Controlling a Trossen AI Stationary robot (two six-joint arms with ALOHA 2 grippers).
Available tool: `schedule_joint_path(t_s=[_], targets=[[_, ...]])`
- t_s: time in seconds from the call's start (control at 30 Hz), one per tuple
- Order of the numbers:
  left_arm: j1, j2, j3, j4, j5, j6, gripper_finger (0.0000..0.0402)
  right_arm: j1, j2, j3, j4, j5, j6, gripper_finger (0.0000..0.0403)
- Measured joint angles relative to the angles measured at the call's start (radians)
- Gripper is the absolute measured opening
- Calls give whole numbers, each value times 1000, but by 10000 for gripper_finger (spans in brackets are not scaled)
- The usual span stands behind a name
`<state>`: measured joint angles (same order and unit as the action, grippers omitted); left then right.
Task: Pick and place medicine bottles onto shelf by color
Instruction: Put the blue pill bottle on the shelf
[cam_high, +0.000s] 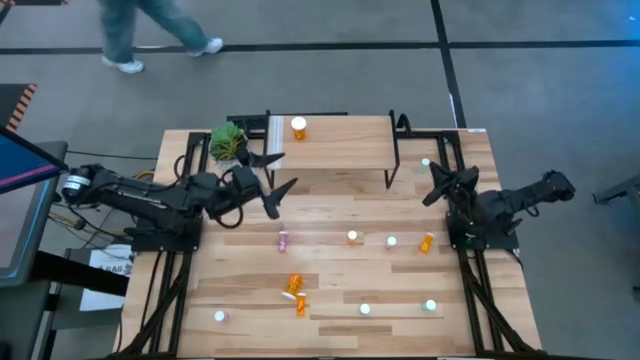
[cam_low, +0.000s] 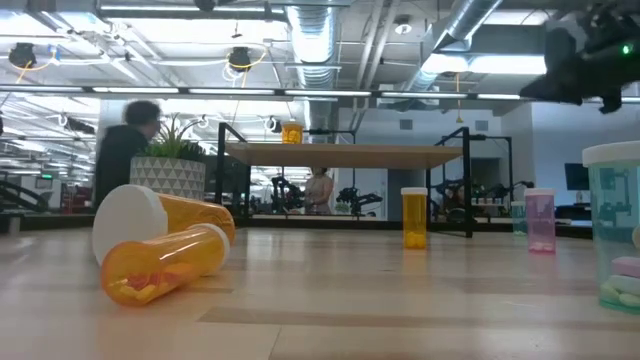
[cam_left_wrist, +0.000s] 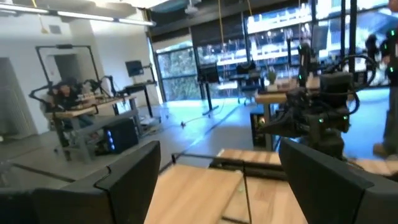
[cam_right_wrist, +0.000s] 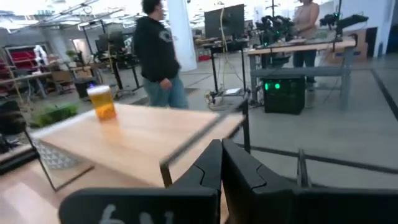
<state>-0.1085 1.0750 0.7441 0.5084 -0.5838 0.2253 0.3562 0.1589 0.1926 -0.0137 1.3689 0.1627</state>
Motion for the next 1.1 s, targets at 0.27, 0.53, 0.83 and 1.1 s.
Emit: schedule_joint_path(t_s=[0.27,0.53,0.83,1.1], targets=[[102,25,0,49,150,-54,316,-119,102,98,-169,-68,21,33],[122,25,0,18,179,-42,316,-348,233,115,-402,-381,349,33],[122,25,0,19,178,-1,316,-614,286,115,-480,-483,387,33],[131,25,0,20,179,14,316,-845,312,115,-528,-690,398,42]])
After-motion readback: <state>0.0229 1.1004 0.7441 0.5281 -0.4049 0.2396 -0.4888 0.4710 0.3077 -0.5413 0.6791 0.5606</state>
